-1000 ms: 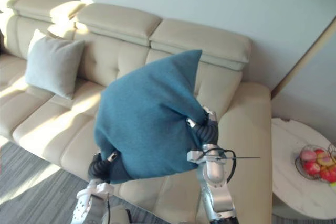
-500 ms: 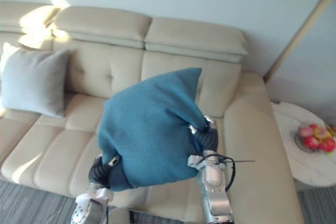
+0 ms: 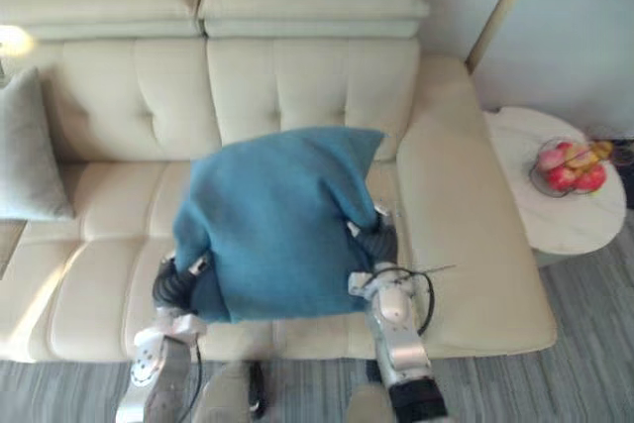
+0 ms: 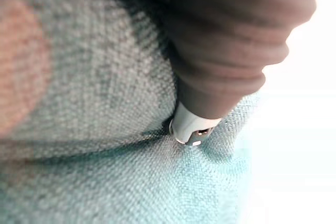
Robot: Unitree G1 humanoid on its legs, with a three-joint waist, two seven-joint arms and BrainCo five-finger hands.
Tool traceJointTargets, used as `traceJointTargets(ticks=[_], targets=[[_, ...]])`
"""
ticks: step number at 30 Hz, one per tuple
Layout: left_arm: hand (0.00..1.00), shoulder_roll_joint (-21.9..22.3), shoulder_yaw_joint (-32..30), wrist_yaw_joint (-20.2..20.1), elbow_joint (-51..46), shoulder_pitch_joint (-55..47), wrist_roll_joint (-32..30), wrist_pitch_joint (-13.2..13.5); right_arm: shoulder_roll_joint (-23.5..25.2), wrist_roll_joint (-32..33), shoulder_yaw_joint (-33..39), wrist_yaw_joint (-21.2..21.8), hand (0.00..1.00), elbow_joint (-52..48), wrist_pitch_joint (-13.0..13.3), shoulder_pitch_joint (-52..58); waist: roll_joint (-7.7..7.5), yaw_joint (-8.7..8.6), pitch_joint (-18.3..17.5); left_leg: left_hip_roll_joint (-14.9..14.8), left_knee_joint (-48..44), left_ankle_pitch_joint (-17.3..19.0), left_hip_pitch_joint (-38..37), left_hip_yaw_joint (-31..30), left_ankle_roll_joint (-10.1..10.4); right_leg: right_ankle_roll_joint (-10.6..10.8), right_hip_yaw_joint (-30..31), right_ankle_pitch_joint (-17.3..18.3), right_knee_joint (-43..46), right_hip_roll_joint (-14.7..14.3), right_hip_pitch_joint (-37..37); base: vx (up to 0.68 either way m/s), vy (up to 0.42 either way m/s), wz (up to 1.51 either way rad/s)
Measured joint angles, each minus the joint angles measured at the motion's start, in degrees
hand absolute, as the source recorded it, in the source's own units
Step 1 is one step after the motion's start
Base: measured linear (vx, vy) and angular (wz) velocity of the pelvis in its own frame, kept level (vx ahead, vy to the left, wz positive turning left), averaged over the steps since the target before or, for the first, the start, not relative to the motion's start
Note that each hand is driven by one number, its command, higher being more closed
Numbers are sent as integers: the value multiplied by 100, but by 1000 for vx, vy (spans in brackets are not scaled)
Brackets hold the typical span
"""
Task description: Pick up cushions and gather them together orderly.
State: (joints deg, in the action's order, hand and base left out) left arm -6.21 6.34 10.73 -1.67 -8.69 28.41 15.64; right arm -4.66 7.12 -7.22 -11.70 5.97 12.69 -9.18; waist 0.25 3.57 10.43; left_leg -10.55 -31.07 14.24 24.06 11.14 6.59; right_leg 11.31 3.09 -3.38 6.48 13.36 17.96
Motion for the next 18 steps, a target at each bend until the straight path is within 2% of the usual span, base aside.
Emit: traceJointTargets(ticks=[5,7,11,14,18], targets=[[100,20,-160,468,-14,897,-169,20,9,-53,6,-363,100,0,-51,-771,23,54,284,-62,-87,-110,415,25,4,-7,-11,4,392,-34,605,-82,-47,-6],[100,-100,-291,773,-5,1730,-246,24,-11,-176,58,-666,100,34,-93,-1477,29,60,401,-73,-115,-206,722,26,10,-34,-11,-9,565,-35,995,-106,-58,-2],[100,-618,-367,1163,275,3371,-254,80,-118,-278,365,-1085,100,634,-120,-2991,60,74,654,-32,43,-476,1057,-82,19,-91,-105,-77,677,-21,1374,-97,-69,15],[100,-1394,-238,1334,1275,5415,-254,282,-505,-489,546,-1463,100,1295,-136,-4515,66,97,962,84,601,-996,1299,-294,81,-190,-343,-219,599,16,1661,-91,-105,38],[100,-1825,-176,1403,2558,7144,-250,365,-789,-500,645,-1780,100,2318,-192,-5944,147,90,1207,150,1240,-1499,1500,-522,160,-239,-587,-317,519,8,1941,-46,-88,32]])
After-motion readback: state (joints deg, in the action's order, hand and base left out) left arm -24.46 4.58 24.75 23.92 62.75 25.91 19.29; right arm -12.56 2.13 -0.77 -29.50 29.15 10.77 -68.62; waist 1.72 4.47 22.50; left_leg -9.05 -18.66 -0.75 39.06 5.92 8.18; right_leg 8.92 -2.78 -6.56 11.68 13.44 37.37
